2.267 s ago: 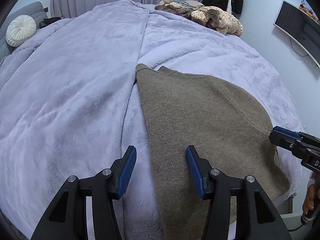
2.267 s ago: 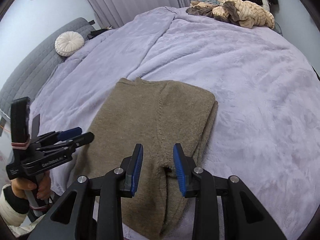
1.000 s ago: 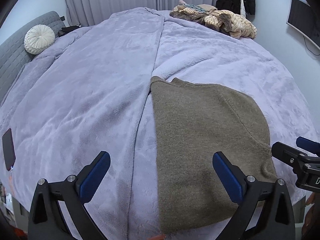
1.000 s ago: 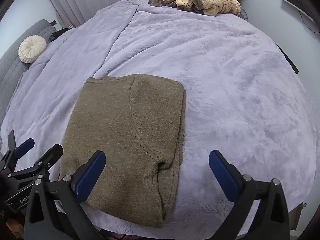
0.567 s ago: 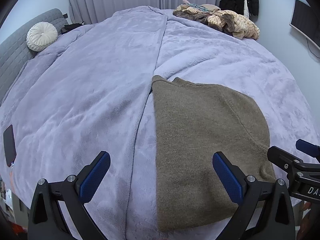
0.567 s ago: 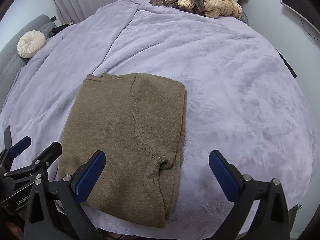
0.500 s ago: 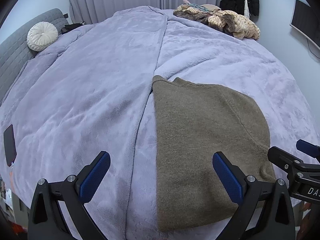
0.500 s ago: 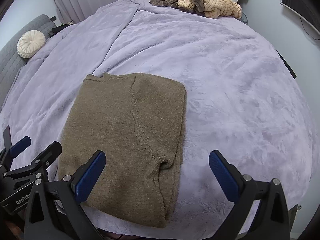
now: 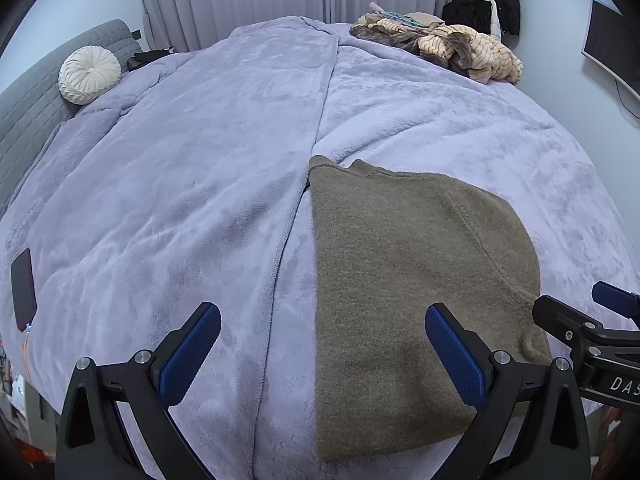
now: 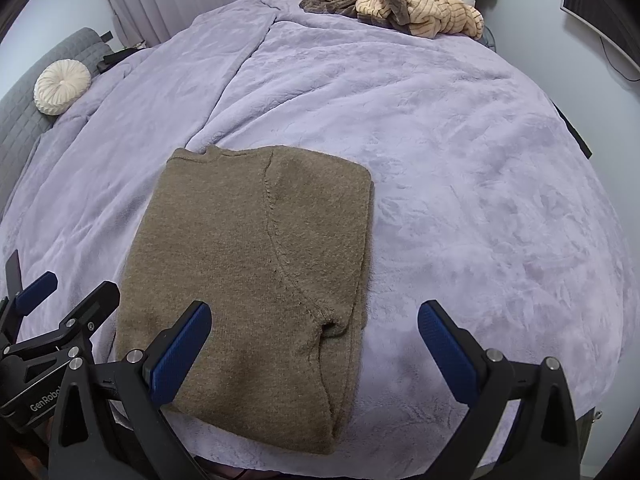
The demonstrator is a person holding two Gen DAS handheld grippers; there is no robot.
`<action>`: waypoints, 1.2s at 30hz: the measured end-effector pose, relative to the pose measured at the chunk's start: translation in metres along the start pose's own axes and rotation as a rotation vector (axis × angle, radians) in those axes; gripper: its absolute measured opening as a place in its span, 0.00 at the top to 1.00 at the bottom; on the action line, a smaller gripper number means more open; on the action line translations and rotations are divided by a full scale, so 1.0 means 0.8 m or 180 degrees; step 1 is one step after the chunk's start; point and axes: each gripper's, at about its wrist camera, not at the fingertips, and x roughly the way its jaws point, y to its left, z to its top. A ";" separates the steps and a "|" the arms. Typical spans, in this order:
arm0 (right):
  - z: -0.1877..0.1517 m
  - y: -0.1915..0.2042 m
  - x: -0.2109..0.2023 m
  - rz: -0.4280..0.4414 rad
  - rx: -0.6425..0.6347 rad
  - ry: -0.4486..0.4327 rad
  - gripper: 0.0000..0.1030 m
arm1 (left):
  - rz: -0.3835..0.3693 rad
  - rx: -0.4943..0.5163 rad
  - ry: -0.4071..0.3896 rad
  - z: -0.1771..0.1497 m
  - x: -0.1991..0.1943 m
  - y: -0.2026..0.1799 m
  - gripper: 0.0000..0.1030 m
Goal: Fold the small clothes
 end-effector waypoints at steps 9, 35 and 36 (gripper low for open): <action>-0.001 0.001 0.000 -0.0002 0.0001 -0.0001 0.00 | -0.0010 0.0017 0.0011 -0.002 -0.003 -0.004 0.01; -0.001 0.005 -0.004 -0.0007 -0.0003 0.0003 0.00 | -0.0017 0.0021 0.0012 0.000 -0.006 -0.009 0.01; -0.001 0.004 -0.004 -0.0005 -0.0002 0.0004 0.00 | -0.0017 0.0018 0.0015 0.000 -0.005 -0.008 0.01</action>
